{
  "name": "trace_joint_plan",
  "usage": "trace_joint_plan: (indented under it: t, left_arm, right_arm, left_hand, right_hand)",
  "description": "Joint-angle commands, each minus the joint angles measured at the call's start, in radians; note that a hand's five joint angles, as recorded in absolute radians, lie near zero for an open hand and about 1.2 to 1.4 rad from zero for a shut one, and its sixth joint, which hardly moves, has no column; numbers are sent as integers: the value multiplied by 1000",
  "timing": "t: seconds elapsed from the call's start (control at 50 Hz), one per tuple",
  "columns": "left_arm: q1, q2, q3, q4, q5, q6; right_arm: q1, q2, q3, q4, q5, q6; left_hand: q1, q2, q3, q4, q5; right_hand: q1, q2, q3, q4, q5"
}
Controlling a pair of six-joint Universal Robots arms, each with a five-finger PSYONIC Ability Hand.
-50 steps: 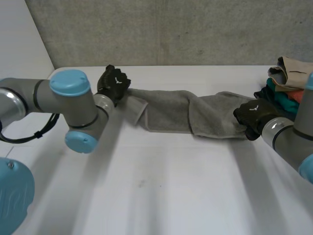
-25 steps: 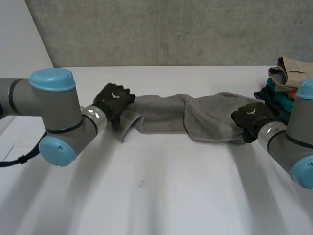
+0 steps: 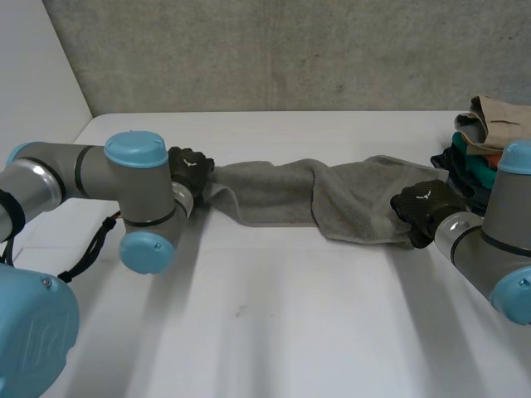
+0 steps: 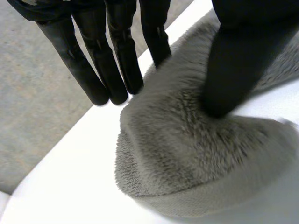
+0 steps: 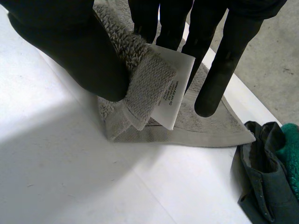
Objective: Fold the laundry.
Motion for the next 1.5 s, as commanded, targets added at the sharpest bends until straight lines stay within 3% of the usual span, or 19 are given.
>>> trace_joint_plan:
  t: [0.02,0.14,0.22,0.3,0.4,0.52,0.66,0.82,0.88,0.9,0.92,0.98,1.06,1.24,1.5]
  left_arm:
    - [25,-8,10,-5,38,83]
    - [43,70,-53,-91,40,114]
    - [76,209,-173,-142,57,110]
    - [125,453,-369,-206,109,135]
    - [186,636,-521,-280,141,224]
    - [261,662,-612,-373,184,429]
    - [251,538,-508,-360,192,476]
    - [189,418,-59,-251,154,405]
    - [186,418,86,-171,143,352]
    - [195,420,199,-46,138,265]
    - [201,420,227,-9,137,243]
    - [218,433,279,145,141,152]
    - [231,440,284,239,141,97]
    - [270,437,71,193,159,78]
    - [270,311,-355,378,285,110]
  right_arm:
    - [-9,-24,-10,13,1,-2]
    - [-28,-61,-34,74,-6,-37]
    - [-52,-105,-66,174,-16,-92]
    - [-100,-166,-105,362,-25,-210]
    - [-149,-202,-100,571,-17,-385]
    - [-186,-173,-102,608,-8,-531]
    - [-138,-21,-126,585,92,-533]
    - [-57,70,-472,405,125,-398]
    - [-55,74,-664,261,132,-266]
    - [-58,70,-731,157,133,-185]
    - [-64,56,-763,60,132,-131]
    - [-86,9,-749,-173,130,-54]
    - [-91,-22,-685,-335,124,-52]
    - [-55,16,-600,-229,96,-52]
    - [-11,235,-493,-34,63,-69]
  left_hand:
    - [484,517,520,519,525]
    - [484,517,520,519,525]
    - [484,517,520,519,525]
    - [484,517,520,519,525]
    - [484,517,520,519,525]
    - [484,517,520,519,525]
    - [484,517,520,519,525]
    - [484,517,520,519,525]
    - [484,517,520,519,525]
    - [484,517,520,519,525]
    - [484,517,520,519,525]
    - [484,517,520,519,525]
    - [484,517,520,519,525]
    - [484,517,520,519,525]
    - [484,517,520,519,525]
  right_hand:
    - [286,231,206,203,229]
    - [286,231,206,203,229]
    - [286,231,206,203,229]
    - [286,231,206,203,229]
    - [286,231,206,203,229]
    - [286,231,206,203,229]
    - [286,231,206,203,229]
    - [286,231,206,203,229]
    - [286,231,206,203,229]
    - [286,231,206,203,229]
    - [286,231,206,203,229]
    - [286,231,206,203,229]
    - [286,231,206,203,229]
    - [286,231,206,203,229]
    - [286,231,206,203,229]
